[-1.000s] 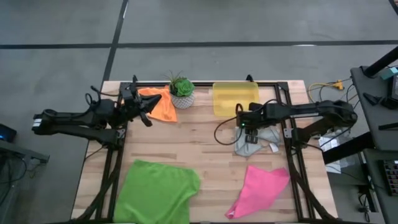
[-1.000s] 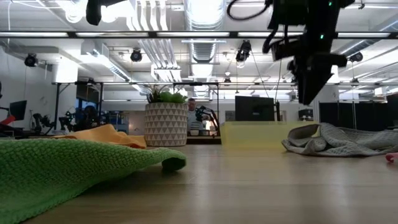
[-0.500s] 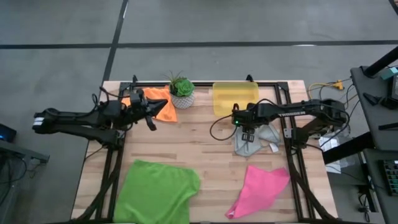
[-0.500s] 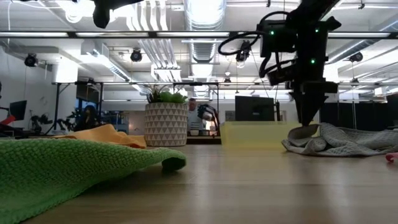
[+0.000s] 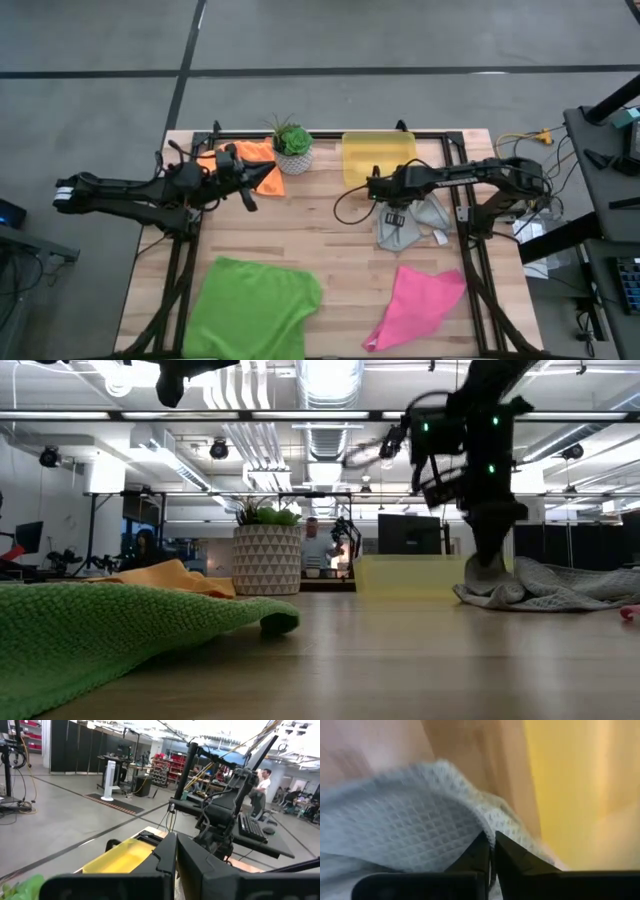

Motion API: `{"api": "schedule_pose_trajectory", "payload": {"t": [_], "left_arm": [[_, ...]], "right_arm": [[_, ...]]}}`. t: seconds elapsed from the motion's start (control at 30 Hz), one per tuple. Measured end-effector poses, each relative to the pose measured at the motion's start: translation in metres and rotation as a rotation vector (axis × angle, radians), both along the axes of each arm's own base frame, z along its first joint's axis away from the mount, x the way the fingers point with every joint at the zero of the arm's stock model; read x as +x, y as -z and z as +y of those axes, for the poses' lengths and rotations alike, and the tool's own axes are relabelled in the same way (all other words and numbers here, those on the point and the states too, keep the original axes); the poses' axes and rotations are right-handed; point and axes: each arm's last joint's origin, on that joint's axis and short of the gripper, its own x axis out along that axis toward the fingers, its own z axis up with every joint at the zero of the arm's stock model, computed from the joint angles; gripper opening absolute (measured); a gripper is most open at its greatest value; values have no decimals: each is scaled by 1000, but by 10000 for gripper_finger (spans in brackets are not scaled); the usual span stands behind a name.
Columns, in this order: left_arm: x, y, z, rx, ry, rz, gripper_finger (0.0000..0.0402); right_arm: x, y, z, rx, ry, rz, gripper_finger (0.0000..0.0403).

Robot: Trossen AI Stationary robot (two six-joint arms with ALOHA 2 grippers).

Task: Fold microfiber towels
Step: Fold the gray microfiber cloth

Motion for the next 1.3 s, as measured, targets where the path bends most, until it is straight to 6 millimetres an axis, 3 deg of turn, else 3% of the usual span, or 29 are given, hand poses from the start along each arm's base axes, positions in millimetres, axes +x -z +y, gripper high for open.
{"api": "schedule_pose_trajectory", "payload": {"t": [0.27, 0.47, 0.6, 0.97, 1.13, 1.3], "left_arm": [[12, 9, 0, 0, 0, 53, 0], [39, 16, -2, 8, 81, 45, 6], [64, 25, -3, -15, 112, 56, 45], [143, 32, -4, -15, 158, 155, 220], [172, 39, -3, 50, 129, 299, 244], [188, 47, -1, 74, 87, 430, 244]], "right_arm": [[-4, -82, 3, 35, 81, -250, 9], [-11, -145, 5, 55, 219, -532, 9], [-13, -175, 5, 64, 270, -654, 9], [3, -218, 4, 104, 374, -817, 9], [10, -229, 7, 119, 354, -848, 9], [13, -236, 13, 142, 320, -865, 9]]}}
